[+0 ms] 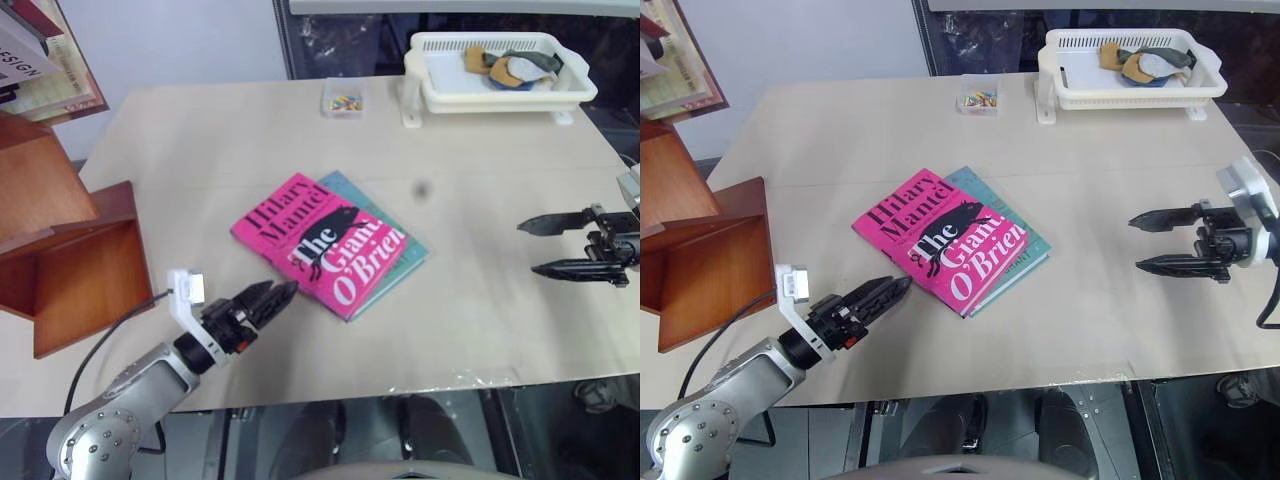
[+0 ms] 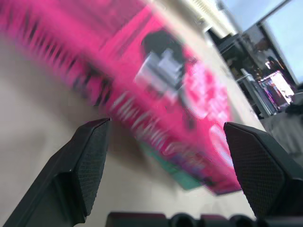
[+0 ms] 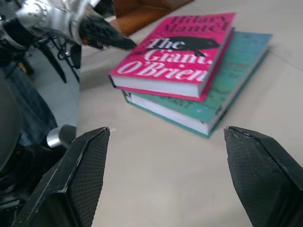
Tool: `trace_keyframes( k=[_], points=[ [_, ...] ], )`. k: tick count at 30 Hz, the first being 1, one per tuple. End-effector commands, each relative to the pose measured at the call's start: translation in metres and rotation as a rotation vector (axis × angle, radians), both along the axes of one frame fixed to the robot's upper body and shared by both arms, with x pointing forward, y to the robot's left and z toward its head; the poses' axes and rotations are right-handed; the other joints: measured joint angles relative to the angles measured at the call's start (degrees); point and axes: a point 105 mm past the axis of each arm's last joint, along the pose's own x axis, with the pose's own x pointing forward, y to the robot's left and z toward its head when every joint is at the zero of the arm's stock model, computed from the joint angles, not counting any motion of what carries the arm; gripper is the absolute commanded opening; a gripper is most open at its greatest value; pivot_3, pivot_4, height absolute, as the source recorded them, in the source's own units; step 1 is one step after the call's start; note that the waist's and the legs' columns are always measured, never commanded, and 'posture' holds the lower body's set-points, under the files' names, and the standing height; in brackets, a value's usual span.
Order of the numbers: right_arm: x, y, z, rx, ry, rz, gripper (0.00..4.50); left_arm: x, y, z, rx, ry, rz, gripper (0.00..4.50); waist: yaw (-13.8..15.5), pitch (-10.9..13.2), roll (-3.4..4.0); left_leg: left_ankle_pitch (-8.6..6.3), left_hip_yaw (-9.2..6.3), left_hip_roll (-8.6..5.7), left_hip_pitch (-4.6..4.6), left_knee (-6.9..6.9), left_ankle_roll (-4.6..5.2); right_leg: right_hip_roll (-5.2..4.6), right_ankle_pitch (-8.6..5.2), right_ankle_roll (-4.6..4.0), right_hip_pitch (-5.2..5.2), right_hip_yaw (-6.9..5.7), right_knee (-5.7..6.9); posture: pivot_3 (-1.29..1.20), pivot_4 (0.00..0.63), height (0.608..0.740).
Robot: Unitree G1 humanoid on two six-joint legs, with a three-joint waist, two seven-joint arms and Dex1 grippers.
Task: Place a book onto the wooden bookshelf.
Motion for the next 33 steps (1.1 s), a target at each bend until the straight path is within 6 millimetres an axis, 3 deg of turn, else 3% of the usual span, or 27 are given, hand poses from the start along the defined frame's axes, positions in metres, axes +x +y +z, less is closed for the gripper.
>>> trace_keyframes(
  k=[1, 7, 25, 29, 33],
  points=[
    [-0.005, 0.001, 0.019, -0.015, -0.047, 0.061, 3.93, 0.010, -0.009, -0.013, -0.200, 0.162, 0.071, 4.19, 0.20, -0.01, 0.01, -0.02, 0.01, -0.05, 0.01, 0.08, 0.04, -0.04, 0.01, 0.02, 0.01, 0.01, 0.04, 0.00, 0.150, 0.740],
    [-0.006, -0.005, 0.021, -0.029, -0.043, 0.035, 3.93, 0.034, -0.015, -0.015, -0.451, 0.210, 0.123, 4.19, 1.29, -0.03, 0.00, 0.06, -0.05, -0.07, -0.02, 0.18, -0.11, -0.02, 0.01, 0.01, 0.03, -0.01, 0.10, 0.00, 0.150, 0.740],
    [-0.017, -0.019, 0.029, -0.055, -0.051, -0.011, 3.93, 0.071, -0.049, -0.010, -0.510, 0.185, -0.028, 4.19, 1.30, -0.06, 0.05, 0.08, 0.02, -0.13, -0.01, 0.20, -0.11, -0.02, 0.01, 0.02, 0.03, -0.08, 0.12, 0.00, 0.150, 0.740],
    [-0.018, -0.021, 0.031, -0.066, -0.054, -0.020, 3.93, 0.068, -0.045, -0.004, -0.547, 0.161, -0.033, 3.29, 1.22, -0.06, 0.06, 0.08, 0.02, -0.13, -0.01, 0.20, -0.11, -0.02, 0.01, 0.02, 0.03, -0.07, 0.12, 0.00, 0.150, 0.740],
    [-0.018, -0.021, 0.031, -0.069, -0.054, -0.021, 3.93, 0.064, -0.040, -0.004, -0.561, 0.160, -0.025, 1.69, 1.21, -0.06, 0.06, 0.08, 0.02, -0.12, -0.01, 0.20, -0.12, -0.02, 0.01, 0.02, 0.03, -0.07, 0.12, 0.00, 0.150, 0.740]
  ],
)
